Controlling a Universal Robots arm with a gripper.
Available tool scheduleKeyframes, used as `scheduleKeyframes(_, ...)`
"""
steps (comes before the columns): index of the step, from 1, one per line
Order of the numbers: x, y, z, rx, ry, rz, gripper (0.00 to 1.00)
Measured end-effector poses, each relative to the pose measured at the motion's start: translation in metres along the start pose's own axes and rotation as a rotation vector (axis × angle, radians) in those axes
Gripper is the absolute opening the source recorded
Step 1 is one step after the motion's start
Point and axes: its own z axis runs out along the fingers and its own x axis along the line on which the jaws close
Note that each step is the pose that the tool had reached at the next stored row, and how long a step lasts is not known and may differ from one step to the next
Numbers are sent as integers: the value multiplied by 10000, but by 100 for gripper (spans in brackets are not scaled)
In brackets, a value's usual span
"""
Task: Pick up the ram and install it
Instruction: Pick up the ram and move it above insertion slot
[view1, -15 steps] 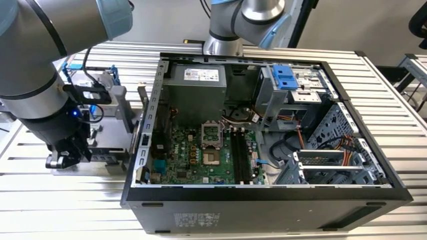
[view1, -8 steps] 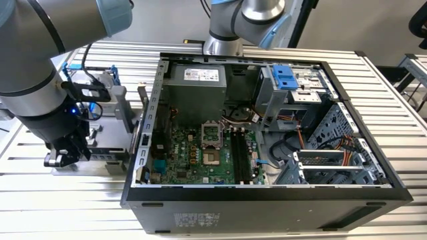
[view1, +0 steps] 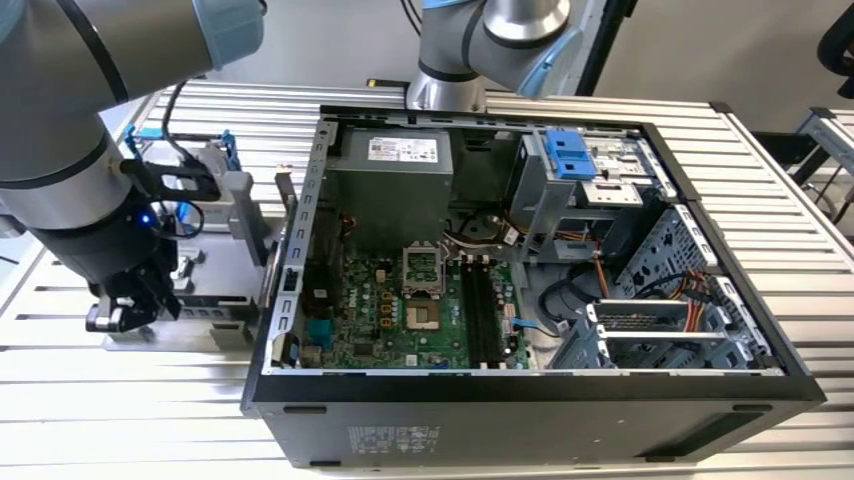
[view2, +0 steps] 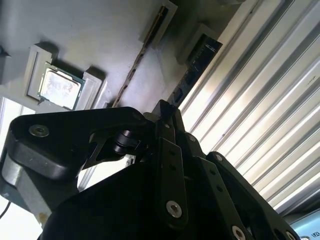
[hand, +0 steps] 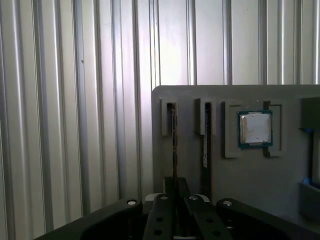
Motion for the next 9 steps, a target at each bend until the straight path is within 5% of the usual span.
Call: scheduleKeyframes(9,-8,2,-168,2,-2,-3,0)
